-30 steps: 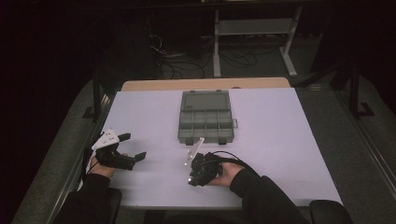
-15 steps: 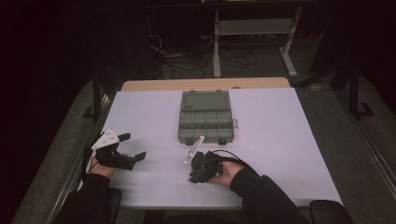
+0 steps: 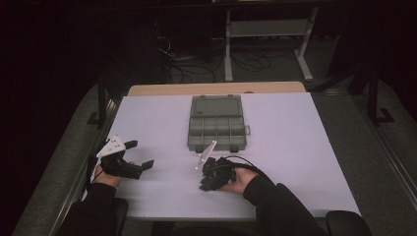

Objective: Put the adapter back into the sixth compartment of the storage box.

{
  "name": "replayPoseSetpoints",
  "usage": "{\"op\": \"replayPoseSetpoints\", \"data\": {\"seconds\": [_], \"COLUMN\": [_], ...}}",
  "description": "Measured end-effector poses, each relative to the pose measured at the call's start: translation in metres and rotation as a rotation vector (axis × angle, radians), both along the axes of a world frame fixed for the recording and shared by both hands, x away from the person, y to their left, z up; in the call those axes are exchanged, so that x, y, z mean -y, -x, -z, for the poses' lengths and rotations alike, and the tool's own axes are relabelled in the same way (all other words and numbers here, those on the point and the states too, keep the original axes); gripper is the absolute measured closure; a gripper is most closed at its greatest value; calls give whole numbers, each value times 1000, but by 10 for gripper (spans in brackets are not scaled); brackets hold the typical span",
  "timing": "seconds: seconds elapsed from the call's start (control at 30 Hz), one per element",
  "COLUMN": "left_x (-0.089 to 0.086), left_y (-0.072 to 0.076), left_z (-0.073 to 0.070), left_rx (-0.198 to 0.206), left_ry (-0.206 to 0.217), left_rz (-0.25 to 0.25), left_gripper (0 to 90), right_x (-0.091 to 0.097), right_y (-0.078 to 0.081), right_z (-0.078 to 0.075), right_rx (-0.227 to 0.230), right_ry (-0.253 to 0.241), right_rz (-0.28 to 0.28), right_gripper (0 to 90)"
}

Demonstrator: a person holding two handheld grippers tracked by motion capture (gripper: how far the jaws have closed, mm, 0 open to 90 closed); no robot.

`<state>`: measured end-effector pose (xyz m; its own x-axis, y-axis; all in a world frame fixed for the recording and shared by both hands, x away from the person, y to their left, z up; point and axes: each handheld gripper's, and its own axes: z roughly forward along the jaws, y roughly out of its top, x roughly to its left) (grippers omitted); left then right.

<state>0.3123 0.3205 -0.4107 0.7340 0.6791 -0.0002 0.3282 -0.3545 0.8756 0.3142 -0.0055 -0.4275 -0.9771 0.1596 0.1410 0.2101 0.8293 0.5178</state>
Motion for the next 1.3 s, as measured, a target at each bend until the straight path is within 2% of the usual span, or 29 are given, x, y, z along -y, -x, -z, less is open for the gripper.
{"op": "replayPoseSetpoints", "data": {"seconds": [0.2,0.3,0.73,1.3], "left_x": [0,0,0,0], "left_y": [0,0,0,0], "left_z": [0,0,0,0], "left_rx": [0,-1,-1,-3], "left_ry": [0,0,0,1], "left_rz": [0,0,0,0], "left_gripper": [0,0,0,0], "right_x": [3,5,8,1], "right_y": [-3,-5,-13,-21], "right_z": [-7,-8,-23,-31], "right_rx": [8,-5,10,24], "right_ry": [-13,-18,-17,-1], "right_rz": [8,13,24,11], "right_gripper": [747,746,747,746]}}
